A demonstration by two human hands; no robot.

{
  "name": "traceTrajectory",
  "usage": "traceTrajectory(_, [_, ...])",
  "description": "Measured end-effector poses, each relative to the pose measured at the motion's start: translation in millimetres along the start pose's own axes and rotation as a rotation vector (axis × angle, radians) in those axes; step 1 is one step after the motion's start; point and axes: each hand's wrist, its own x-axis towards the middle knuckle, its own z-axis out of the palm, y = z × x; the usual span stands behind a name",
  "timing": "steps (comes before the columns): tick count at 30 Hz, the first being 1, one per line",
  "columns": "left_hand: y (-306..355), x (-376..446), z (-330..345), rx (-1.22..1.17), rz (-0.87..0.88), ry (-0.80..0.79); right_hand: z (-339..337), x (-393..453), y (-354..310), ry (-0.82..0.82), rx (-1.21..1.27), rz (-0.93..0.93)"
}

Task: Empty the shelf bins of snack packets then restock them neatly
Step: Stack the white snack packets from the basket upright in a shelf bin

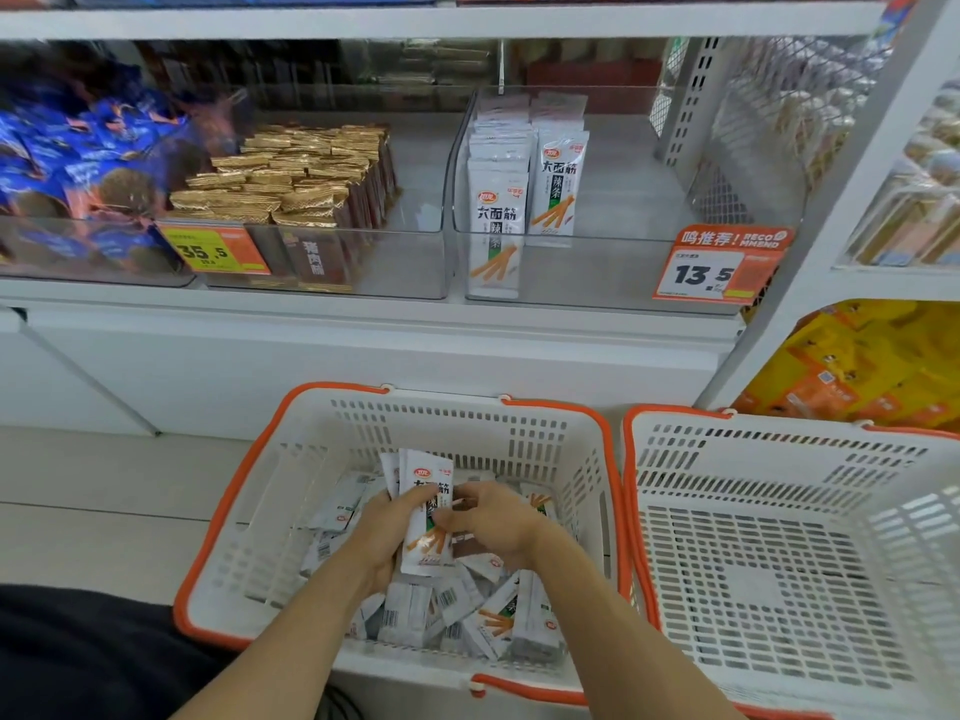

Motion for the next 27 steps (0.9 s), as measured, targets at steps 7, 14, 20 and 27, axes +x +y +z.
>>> traceTrajectory(7, [42,-11,35,0.108,0.306,-0.008,-27,-26,-49,-0.006,-0.065,-0.210])
traceTrajectory(14, [163,-40,62,0.518,0.734,-0.173,-64,-104,-163,0.120,-0.206,-0.573])
traceTrajectory(20, [254,-30,71,0.764,1.062,0.173,-114,-135,-256,0.493,-0.466,-0.814])
traceTrajectory(27, [239,20,99,1.120,1.113,0.364,-166,-52,-293,0.809,-0.648,-0.558])
